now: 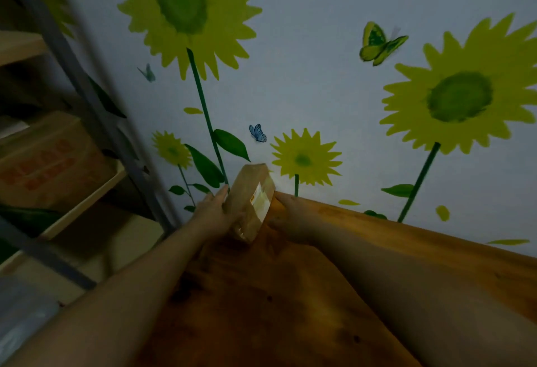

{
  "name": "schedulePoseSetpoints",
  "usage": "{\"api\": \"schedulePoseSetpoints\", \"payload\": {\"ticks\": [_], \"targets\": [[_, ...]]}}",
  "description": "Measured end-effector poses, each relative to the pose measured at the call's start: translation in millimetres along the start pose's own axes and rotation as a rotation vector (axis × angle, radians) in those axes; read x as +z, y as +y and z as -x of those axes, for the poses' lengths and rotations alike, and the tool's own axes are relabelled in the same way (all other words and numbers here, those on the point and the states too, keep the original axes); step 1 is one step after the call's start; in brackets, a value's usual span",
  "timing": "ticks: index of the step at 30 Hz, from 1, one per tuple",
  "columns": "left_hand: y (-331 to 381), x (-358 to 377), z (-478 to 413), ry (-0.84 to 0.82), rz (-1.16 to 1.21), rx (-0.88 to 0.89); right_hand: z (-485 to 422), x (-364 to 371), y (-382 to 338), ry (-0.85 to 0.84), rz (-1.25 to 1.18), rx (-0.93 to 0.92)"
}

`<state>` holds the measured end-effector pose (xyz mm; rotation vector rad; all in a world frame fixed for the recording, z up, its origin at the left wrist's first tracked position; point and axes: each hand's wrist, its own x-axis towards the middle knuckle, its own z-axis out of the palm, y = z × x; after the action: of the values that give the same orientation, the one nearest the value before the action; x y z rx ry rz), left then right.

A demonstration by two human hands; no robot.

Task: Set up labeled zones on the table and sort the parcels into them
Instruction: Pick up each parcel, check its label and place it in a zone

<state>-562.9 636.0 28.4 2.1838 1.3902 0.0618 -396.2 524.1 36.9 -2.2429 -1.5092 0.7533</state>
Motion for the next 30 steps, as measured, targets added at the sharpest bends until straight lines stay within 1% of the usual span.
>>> {"api": "schedulePoseSetpoints", "payload": {"ticks": [3, 6, 7, 9, 11, 14, 17, 20, 21, 24, 27, 30], "targets": [[-8, 19, -40, -0.034, 0.055, -0.044, -45, 26, 13, -0.043, -0.056, 0.025], [-16, 39, -64, -0.079, 0.115, -0.036, -63, 37, 22, -0.091, -0.066, 0.054], [-16, 43, -66, -0.086, 0.098, -0.047, -67, 39, 25, -0.097, -0.083, 0.066], [-19, 48, -73, -0.052, 0.089, -0.079, -71, 42, 32, -0.095, -0.108, 0.074], [-22, 45, -75, -0.009, 0.142, -0.089, -68, 42, 34, -0.094, -0.154, 0.081], [-23, 42, -65, 0.008, 0.4, -0.132, -59, 40, 33, -0.087, -0.254, 0.141], [-14, 39, -38, -0.032, 0.635, -0.237, -51, 43, 32, -0.023, -0.442, 0.267], [-7, 34, -14, -0.065, 0.817, -0.243, -29, 37, 26, 0.003, -0.639, 0.35], [-5, 31, -6, -0.077, 0.875, -0.231, -20, 34, 25, 0.009, -0.702, 0.353], [11, 18, 29, -0.122, 1.09, -0.178, 13, 27, 11, 0.03, -0.891, 0.26], [24, 2, 68, -0.181, 1.175, -0.089, 39, 22, -11, 0.134, -1.084, 0.152], [31, -16, 106, -0.184, 1.217, -0.018, 80, 7, -31, 0.244, -1.074, -0.012]]}}
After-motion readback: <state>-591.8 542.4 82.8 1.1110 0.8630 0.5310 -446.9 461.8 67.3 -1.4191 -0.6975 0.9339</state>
